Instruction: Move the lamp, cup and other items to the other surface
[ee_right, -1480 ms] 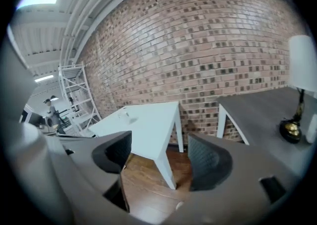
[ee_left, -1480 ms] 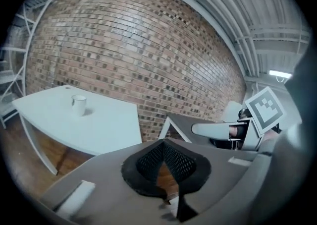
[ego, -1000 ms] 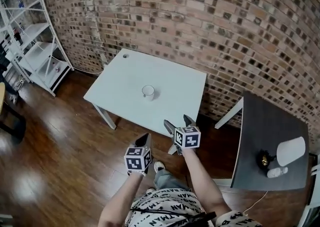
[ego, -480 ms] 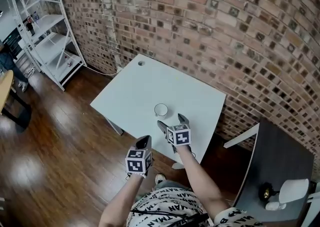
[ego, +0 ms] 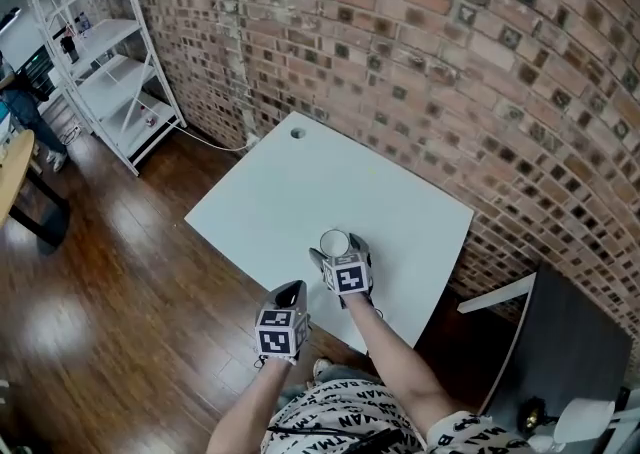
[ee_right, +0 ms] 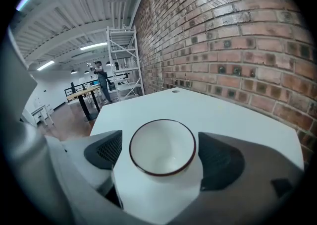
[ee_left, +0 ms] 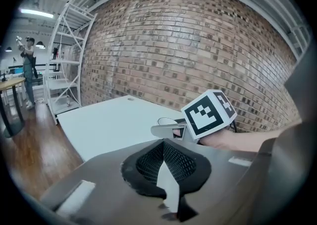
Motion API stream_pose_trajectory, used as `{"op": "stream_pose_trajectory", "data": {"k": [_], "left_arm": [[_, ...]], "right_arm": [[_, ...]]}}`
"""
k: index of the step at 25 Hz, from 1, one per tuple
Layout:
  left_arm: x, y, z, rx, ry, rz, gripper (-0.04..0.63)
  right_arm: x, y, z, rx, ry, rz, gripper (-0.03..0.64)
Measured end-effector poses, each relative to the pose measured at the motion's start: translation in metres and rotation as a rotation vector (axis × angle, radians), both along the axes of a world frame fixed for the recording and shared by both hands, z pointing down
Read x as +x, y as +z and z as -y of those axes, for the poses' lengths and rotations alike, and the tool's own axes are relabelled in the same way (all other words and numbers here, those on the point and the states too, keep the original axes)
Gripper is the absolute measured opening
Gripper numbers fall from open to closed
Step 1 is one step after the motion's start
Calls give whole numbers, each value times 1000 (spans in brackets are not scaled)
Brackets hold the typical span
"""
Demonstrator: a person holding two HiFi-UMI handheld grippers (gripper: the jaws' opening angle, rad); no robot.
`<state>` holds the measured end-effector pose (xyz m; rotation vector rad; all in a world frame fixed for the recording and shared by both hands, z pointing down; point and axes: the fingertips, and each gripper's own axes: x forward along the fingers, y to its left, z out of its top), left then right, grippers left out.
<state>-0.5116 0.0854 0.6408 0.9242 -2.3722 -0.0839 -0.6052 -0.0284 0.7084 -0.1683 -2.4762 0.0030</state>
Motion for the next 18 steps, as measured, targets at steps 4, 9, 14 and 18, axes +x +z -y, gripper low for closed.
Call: {"op": "stream_pose_trajectory", "data": {"k": [4, 9, 14, 18], "left_arm": [[-7, 8, -6, -20, -19, -20, 0], [-11, 12, -12, -29, -34, -37, 0], [-13, 12, -16, -21, -47, -36, 0], [-8, 8, -17, -17, -41, -36, 0]], "right_arm": [[-12, 9, 0, -7, 1, -5, 482], [-18, 9, 0, -2, -4, 17, 422], [-19, 8, -2, 5, -20, 25, 420], [-15, 3, 1, 25, -21, 40, 417]]}}
